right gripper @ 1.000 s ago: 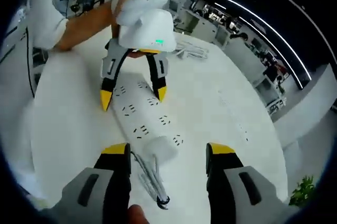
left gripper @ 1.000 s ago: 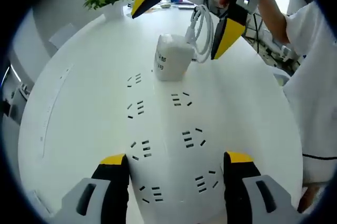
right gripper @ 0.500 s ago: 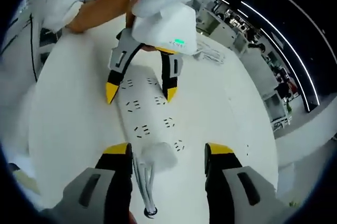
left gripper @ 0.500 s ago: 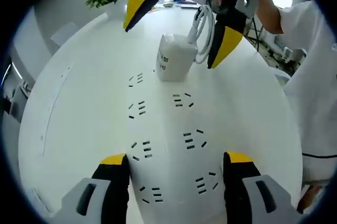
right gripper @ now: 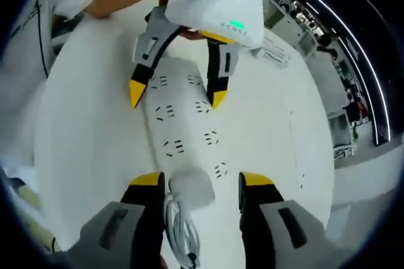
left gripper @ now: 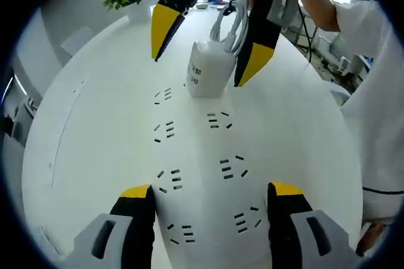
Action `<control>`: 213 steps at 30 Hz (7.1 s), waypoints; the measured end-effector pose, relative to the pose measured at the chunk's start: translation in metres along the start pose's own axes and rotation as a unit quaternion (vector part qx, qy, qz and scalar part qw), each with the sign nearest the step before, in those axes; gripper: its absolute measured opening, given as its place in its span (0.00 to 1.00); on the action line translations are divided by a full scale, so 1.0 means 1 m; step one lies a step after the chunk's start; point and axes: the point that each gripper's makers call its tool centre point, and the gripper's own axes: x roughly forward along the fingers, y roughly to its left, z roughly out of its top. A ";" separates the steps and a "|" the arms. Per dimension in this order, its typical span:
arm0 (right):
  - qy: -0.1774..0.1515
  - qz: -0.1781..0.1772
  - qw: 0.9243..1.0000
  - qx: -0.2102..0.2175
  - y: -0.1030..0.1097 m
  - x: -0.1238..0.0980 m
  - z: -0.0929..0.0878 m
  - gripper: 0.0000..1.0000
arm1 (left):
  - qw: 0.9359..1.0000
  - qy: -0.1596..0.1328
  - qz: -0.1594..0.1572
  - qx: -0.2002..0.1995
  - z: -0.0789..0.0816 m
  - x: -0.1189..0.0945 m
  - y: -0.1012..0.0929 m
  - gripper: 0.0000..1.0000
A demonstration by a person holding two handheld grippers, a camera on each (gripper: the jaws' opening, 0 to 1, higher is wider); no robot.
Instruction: Straighten the power strip on the desk, plug the charger into it
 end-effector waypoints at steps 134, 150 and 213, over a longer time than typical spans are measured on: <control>-0.175 -0.043 0.928 0.325 0.014 -0.039 0.002 0.94 | 0.999 -0.035 -0.022 0.034 0.012 0.006 -0.008 0.72; -0.240 -0.083 0.880 0.401 0.012 -0.047 -0.012 0.97 | 0.998 -0.050 -0.026 0.037 0.016 0.011 -0.008 0.75; -0.238 -0.153 0.854 0.437 0.066 -0.085 -0.043 0.97 | 0.920 -0.205 0.217 -0.253 -0.040 -0.091 -0.092 0.96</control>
